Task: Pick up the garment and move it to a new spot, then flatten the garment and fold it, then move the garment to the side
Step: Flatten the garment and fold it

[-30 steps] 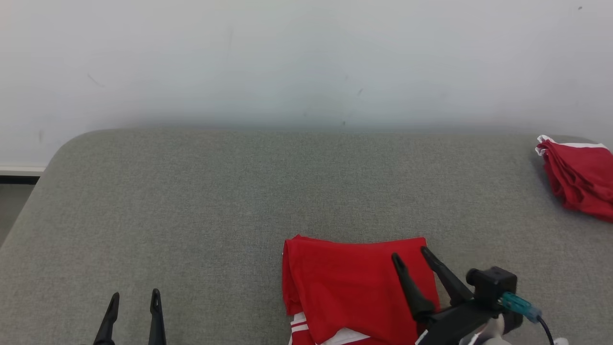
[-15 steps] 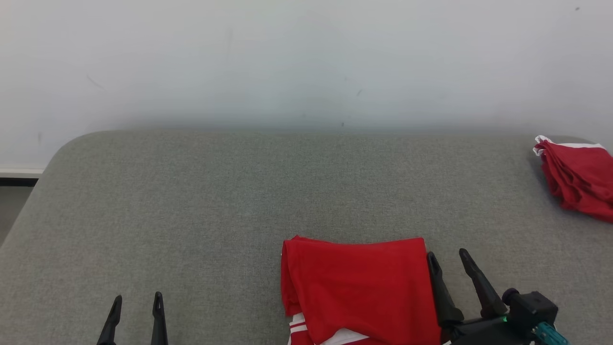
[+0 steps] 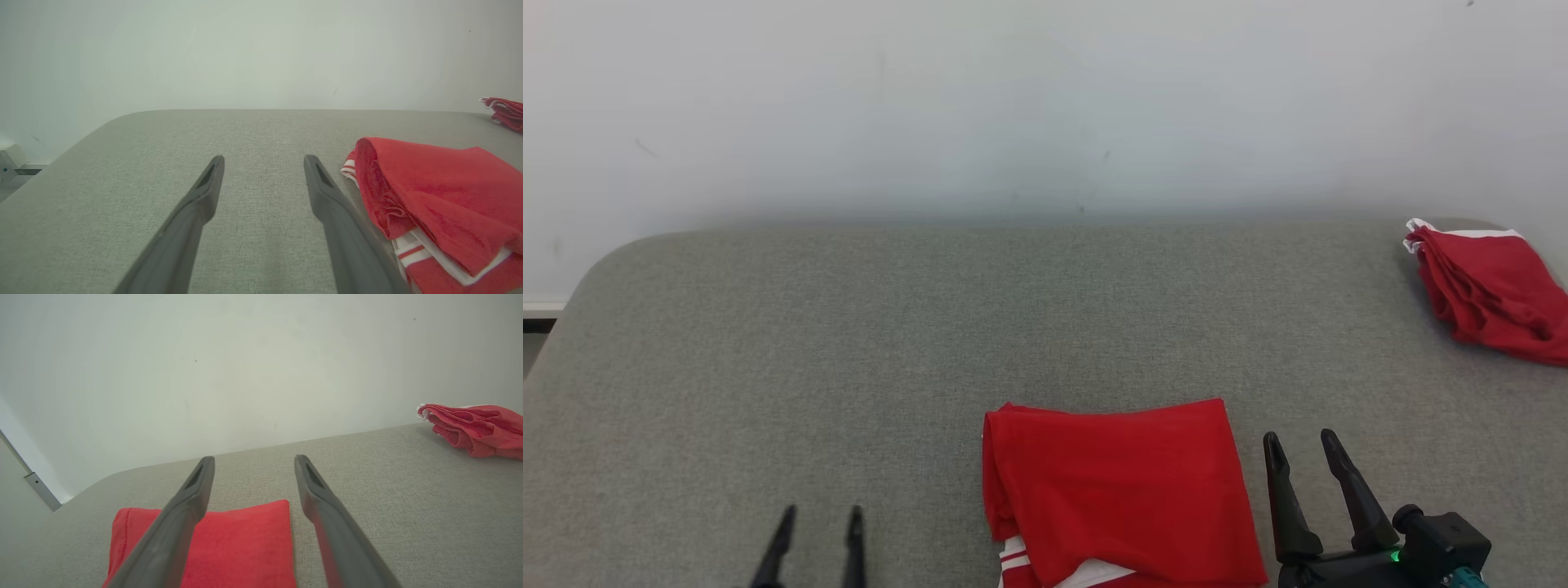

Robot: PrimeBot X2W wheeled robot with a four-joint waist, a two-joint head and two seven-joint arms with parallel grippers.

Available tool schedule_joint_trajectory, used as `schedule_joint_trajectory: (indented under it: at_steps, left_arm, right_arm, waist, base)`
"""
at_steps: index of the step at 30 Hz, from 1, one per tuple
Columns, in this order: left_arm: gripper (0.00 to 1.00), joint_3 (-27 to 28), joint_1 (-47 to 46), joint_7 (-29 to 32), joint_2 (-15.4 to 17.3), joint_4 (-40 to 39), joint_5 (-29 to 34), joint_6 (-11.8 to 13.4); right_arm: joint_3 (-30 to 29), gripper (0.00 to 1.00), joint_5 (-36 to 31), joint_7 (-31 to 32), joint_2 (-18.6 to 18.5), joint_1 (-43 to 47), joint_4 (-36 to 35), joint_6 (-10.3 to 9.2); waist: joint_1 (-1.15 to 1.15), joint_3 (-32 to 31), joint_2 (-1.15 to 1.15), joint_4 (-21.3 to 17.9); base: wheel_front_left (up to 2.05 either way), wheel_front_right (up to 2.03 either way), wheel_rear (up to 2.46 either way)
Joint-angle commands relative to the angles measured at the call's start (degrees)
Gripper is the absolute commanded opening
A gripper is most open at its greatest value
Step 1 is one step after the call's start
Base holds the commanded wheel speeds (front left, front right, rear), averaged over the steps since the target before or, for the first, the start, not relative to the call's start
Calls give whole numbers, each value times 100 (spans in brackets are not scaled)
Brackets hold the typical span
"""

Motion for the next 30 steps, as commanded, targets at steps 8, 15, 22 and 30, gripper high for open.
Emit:
schedule_joint_trajectory:
  at_steps: [8,15,22,30]
  left_arm:
    - [100,-1324,-174,-16,-10,404,-66,-37]
    - [100,-2086,-288,-16,-7,822,-347,-40]
    - [100,-2344,-492,-16,-7,1386,-442,-41]
    - [100,-2377,-714,-16,2,1829,-591,-42]
  right_arm:
    - [56,100,-43,-25,87,10,-6,-14]
    - [88,100,-38,-25,110,-62,12,-14]
    - [102,100,-33,-25,91,-114,18,-14]
    - [121,100,-33,-25,102,-167,32,-14]
  waist:
    - [1,79,0,-211]
    - [1,192,0,-467]
    - [1,306,0,-656]
    - [1,381,0,-793]
  base:
    - [0,0,0]
    - [0,0,0]
    - [0,0,0]
    - [0,0,0]
